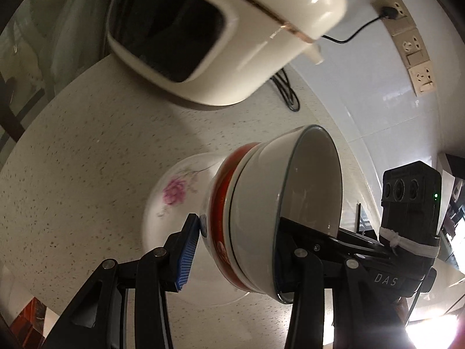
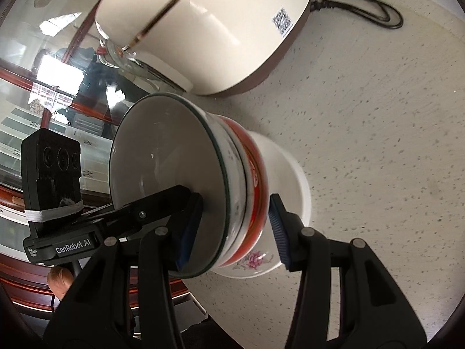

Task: Organize plates and bowls
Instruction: 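Lift the bowl stack with both grippers and carry it over the plate stack, then lower the bowl stack onto the plates, open both grippers and pull back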

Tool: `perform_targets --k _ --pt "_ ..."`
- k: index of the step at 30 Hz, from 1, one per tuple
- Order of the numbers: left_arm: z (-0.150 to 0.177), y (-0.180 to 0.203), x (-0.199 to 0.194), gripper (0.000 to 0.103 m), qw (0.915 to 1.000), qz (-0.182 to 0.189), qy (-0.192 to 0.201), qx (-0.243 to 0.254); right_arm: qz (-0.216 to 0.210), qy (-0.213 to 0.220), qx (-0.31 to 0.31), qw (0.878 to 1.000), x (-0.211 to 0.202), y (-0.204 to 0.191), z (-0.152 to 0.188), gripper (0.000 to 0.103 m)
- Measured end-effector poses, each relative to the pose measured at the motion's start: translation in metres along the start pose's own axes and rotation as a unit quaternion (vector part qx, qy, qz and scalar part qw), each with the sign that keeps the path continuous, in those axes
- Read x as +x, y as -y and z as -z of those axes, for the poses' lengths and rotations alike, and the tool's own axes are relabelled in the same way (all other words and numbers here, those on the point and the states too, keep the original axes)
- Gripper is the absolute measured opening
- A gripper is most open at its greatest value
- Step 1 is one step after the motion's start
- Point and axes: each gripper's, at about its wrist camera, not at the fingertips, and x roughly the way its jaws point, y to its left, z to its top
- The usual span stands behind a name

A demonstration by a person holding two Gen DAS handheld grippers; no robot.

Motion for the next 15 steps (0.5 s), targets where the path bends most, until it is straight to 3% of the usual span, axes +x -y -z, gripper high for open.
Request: perform_targets --k 15 --pt "0.011 -0.007 0.000 0.046 0.9998 0.003 -0.011 0.014 0.001 -0.016 0.001 1.000 0.007 0.001 -0.005 0.053"
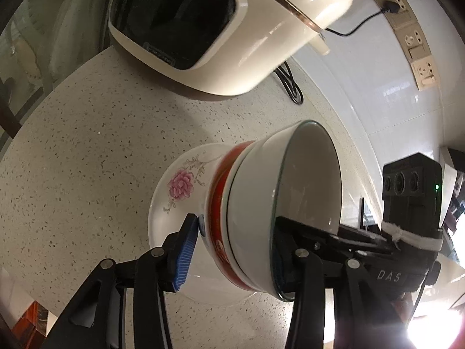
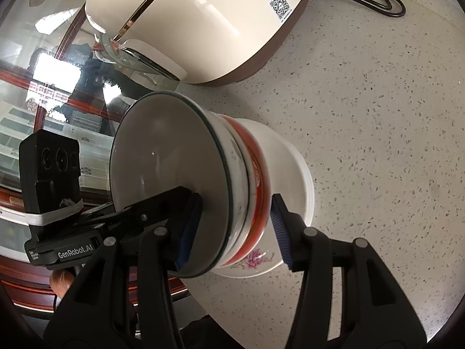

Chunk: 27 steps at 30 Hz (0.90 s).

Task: Organize plates and bowls
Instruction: 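Lower the bowl stack onto the plates, open both grippers and pull back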

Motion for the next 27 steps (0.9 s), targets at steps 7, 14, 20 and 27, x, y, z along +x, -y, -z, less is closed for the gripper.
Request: perform_targets --k 7,14,20,27 --pt "0.004 0.016 -0.039 0.062 0.9961 0.006 0.078 0.041 -0.017 0.039 -0.028 0.999 -0.026 -0.002 -0.002 0.067" --pt "-0.001 0.015 -0.056 0.066 0.9916 -0.006 0.124 0.037 0.013 0.123 -0.062 0.990 -0.059 -0.009 0.010 0.069" --pt "0.038 0.032 -0.087 0.074 0.9635 -0.018 0.245 0.106 0.072 0.227 -0.121 0.964 -0.090 -0.016 0.048 0.076" --pt "0.126 0.042 -0.101 0.092 0.9073 -0.077 0.378 0.168 0.140 0.310 -0.177 0.924 -0.101 -0.006 0.098 0.080"
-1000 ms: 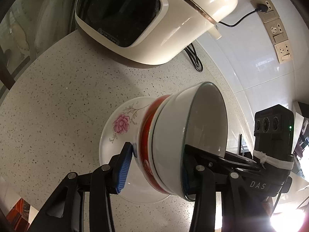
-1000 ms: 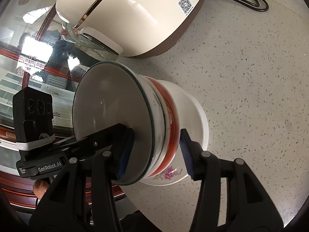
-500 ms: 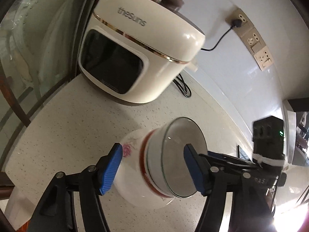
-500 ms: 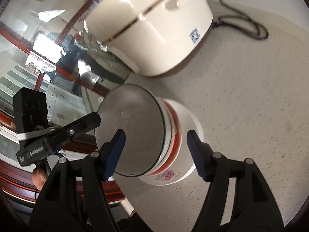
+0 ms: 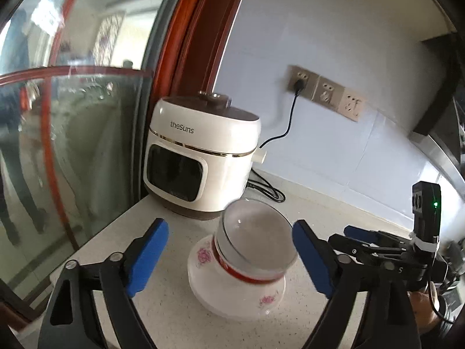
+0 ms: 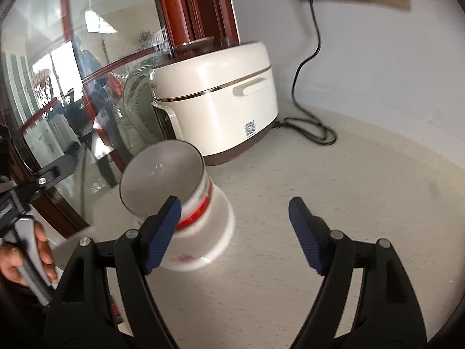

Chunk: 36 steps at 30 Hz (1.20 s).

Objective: Organize plates and bowls

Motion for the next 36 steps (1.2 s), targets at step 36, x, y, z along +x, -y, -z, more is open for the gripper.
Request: perform_targets --k 36 --pt "0.118 0.070 0.017 0.103 0.9748 -0.220 -0.002 0.037 0.048 0.050 -0.039 0.997 -0.001 0.022 0.080 0.084"
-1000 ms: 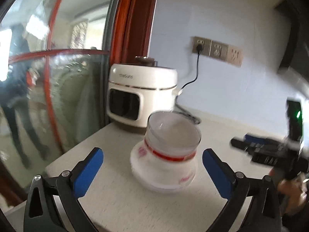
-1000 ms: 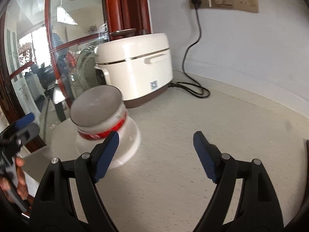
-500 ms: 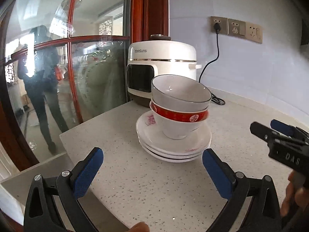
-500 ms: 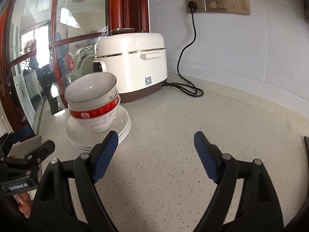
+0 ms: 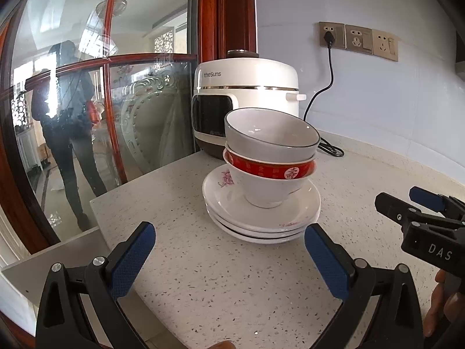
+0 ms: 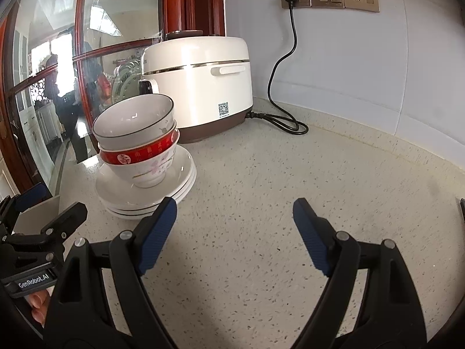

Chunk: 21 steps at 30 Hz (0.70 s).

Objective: Organize plates and bowls

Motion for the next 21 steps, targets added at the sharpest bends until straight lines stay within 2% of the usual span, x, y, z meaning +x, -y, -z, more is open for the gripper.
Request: perform_targets --k 21 --pt "0.0017 0.0010 0.0017 0.103 0.9999 0.004 -0.007 -0.009 0.004 0.000 0.005 1.000 -0.0004 0.0024 -0.0002 0.086"
